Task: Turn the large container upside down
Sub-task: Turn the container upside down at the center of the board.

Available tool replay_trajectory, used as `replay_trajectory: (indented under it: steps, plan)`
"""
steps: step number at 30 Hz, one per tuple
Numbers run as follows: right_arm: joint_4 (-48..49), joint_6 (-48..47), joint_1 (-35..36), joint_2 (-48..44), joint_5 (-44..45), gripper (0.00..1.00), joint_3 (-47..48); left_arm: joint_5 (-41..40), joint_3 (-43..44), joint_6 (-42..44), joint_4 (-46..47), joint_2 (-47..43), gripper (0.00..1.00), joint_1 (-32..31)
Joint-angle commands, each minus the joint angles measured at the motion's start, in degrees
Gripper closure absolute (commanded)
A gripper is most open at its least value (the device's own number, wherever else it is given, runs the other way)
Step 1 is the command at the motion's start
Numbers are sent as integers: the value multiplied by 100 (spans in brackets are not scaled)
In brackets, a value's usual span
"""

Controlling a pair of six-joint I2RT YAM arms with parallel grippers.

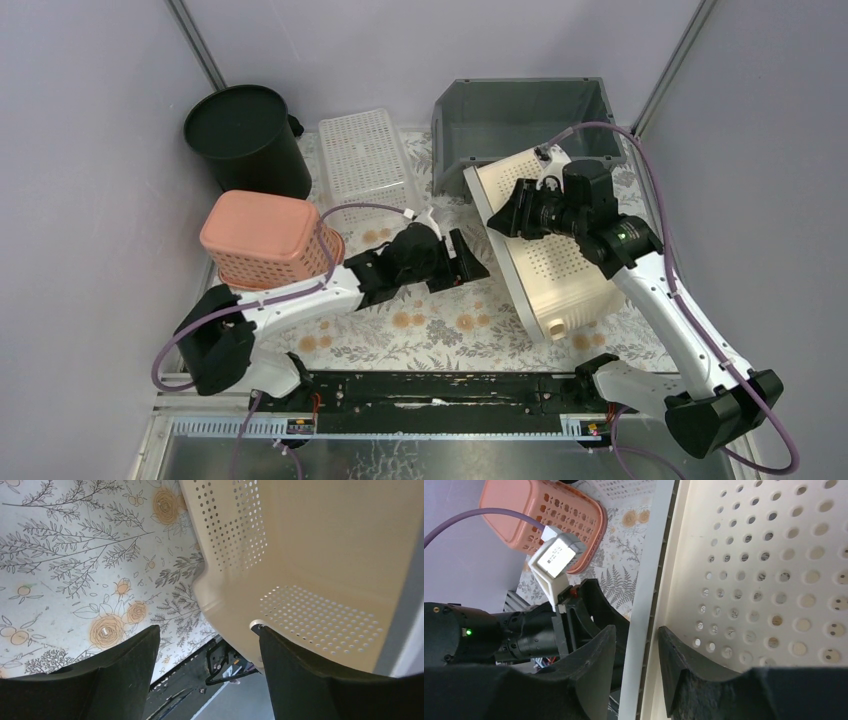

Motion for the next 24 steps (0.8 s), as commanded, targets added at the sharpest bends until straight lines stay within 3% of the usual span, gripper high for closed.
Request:
replay_trajectory:
  steps: [1, 12, 24]
  plan:
    - [-251, 117, 234, 148, -107, 55, -226, -264, -493, -429, 1055, -569, 21, -33]
    - [-53, 285, 879, 387, 216, 49, -251, -403, -1181, -709, 1694, -811, 21, -28]
    - [10, 322, 1023, 541, 224, 46, -275, -476, -1344, -734, 1520, -1009, 21, 21]
